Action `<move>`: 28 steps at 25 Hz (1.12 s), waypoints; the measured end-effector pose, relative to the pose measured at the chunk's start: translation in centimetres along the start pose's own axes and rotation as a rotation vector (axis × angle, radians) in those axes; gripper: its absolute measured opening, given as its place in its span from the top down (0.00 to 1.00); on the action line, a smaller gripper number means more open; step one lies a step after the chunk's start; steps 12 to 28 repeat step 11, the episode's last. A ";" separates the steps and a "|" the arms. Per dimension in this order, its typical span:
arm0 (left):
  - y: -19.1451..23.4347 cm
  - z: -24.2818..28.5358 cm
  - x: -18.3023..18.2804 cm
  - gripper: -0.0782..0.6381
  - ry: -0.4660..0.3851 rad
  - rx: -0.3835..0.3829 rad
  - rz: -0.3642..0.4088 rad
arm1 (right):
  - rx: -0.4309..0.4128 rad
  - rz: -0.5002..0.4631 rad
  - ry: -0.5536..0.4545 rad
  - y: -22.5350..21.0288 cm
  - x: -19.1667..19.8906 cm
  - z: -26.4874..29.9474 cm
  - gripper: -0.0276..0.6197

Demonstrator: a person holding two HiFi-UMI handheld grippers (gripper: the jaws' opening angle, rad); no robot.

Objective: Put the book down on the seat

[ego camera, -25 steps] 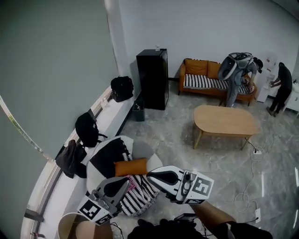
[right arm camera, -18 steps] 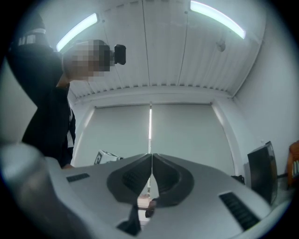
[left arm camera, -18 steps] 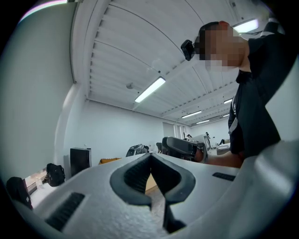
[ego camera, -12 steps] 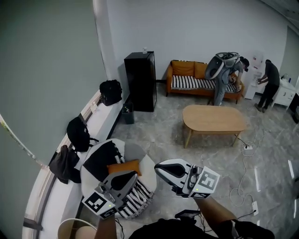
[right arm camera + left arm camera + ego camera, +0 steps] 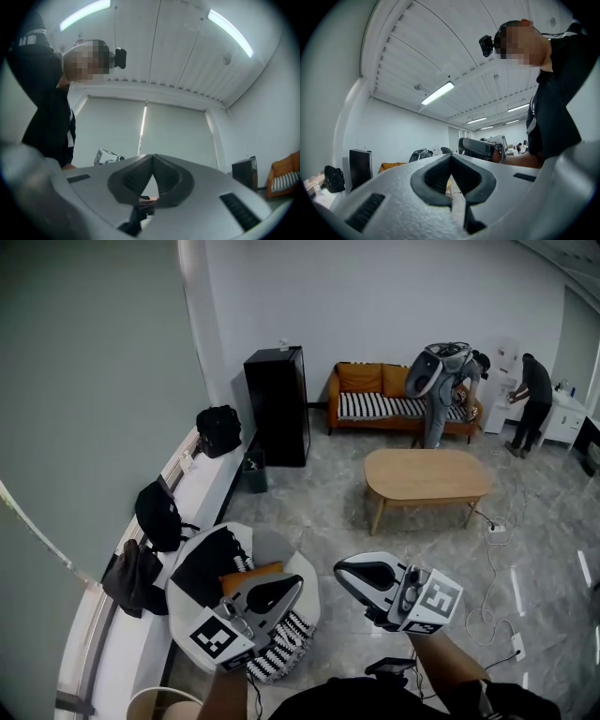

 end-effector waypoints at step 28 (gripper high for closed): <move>-1.0 -0.6 -0.4 0.86 -0.020 0.052 0.021 | 0.059 -0.039 0.005 1.3 -0.4 -0.7 0.91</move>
Point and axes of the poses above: the fingertips, and each gripper's own axes: z forward along the fingers, y to its left, x out of its underside, the point moved 1 cm from there along -z, backward along the fingers, and after that the axes turned 15 degrees about y, right-handed, at the moved point
